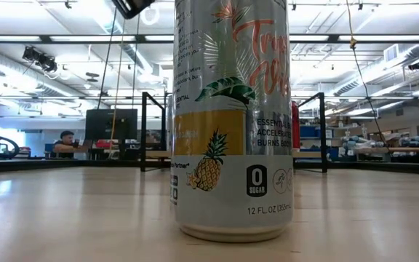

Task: Place canned beverage on shelf
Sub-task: Put the white blue soda can on the shelf aligned with the white blue soda can

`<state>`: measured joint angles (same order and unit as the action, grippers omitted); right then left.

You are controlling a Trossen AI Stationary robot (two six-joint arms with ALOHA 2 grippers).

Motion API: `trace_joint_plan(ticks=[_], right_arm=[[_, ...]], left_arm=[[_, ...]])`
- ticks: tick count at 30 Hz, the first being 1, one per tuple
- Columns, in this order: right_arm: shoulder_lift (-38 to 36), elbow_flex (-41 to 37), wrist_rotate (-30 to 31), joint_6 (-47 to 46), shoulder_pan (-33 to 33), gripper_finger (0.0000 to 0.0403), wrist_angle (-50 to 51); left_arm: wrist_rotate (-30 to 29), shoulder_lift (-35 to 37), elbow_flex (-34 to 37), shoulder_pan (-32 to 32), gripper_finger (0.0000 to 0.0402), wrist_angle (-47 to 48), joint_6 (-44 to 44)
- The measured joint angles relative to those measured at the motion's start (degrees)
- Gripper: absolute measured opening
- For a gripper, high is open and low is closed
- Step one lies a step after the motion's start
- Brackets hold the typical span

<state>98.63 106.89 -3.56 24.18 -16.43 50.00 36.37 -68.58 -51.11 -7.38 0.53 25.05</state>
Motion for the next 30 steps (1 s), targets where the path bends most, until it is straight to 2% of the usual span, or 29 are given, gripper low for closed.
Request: trace_joint_plan(ticks=[9, 23, 26, 30], right_arm=[[0.4, 0.0, 1.2, 3.3, -1.9, 0.0396, -8.7], [3.6, -0.1, 0.9, 5.0, -1.5, 0.0395, -14.9], [3.6, 0.0, 0.9, 5.8, -1.5, 0.0384, -15.0], [3.5, 0.0, 0.9, 6.3, -1.6, 0.0348, -16.1]], left_arm=[[-0.1, 0.0, 0.0, -0.3, 0.0258, -3.7, -0.7], [-0.1, 0.0, 0.0, -0.4, 0.0259, -4.6, -0.8], [-0.1, 0.0, 0.0, -0.4, 0.0259, -4.6, -0.8], [-0.1, 0.0, 0.0, -0.3, 0.0259, -4.5, -1.5]])
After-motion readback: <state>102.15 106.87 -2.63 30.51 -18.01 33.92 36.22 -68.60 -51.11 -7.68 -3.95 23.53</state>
